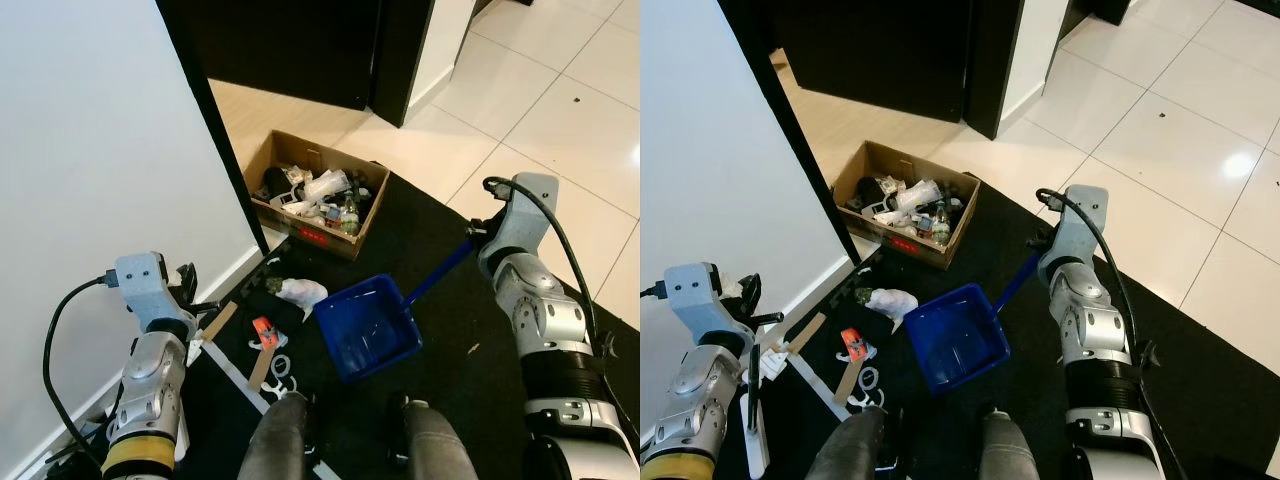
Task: Sweep floor
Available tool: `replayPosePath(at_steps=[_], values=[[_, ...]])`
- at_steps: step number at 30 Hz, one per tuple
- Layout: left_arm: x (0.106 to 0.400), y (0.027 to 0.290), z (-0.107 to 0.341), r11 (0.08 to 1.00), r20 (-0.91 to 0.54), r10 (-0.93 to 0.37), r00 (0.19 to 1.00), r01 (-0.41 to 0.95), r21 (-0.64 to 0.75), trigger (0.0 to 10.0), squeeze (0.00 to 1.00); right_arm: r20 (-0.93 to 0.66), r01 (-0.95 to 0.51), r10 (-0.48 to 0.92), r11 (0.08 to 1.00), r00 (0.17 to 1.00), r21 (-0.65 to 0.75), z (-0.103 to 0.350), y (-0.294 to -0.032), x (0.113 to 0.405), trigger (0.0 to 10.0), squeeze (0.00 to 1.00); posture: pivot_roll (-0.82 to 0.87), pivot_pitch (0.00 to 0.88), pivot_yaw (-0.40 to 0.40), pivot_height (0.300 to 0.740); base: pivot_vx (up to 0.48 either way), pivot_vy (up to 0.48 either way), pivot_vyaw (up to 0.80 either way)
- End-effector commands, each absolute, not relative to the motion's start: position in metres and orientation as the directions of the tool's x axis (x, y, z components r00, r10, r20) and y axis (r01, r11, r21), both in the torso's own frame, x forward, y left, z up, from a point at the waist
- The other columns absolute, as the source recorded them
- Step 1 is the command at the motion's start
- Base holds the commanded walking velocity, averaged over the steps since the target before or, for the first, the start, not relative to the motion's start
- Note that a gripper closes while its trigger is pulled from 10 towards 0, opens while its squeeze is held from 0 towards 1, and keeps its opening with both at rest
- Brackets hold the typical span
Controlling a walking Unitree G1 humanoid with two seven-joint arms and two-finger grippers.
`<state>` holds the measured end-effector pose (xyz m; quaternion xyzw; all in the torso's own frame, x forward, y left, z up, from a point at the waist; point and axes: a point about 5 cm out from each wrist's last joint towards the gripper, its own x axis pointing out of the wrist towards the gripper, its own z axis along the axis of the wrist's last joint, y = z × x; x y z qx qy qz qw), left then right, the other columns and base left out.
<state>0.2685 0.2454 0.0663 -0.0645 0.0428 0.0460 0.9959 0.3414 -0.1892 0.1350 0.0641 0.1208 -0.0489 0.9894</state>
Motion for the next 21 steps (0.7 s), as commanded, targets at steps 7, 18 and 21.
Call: replayPosePath(at_steps=[7, 18, 21], values=[[0.263, 0.250, 0.063, 0.988, -0.099, 0.104, 0.990, -0.114, -0.100, 10.0, 0.00, -0.275, 0.069, -0.025, 0.987, 0.961, 0.148, 0.134, -0.181, 0.339, 10.0, 0.00, 0.04, 0.233, 0.010, 0.740, 0.000, 0.000, 0.00], [0.261, 0.251, 0.062, 0.988, -0.100, 0.112, 0.989, -0.122, -0.099, 10.0, 0.00, -0.338, 0.074, -0.002, 0.977, 0.941, 0.200, 0.125, -0.177, 0.335, 10.0, 0.00, 0.04, 0.240, 0.008, 0.740, 0.000, 0.000, 0.00], [0.261, 0.251, 0.062, 0.988, -0.099, 0.113, 0.989, -0.123, -0.098, 10.0, 0.00, -0.325, 0.071, -0.003, 0.977, 0.946, 0.199, 0.133, -0.178, 0.335, 10.0, 0.00, 0.04, 0.242, 0.007, 0.740, 0.000, 0.000, 0.00]])
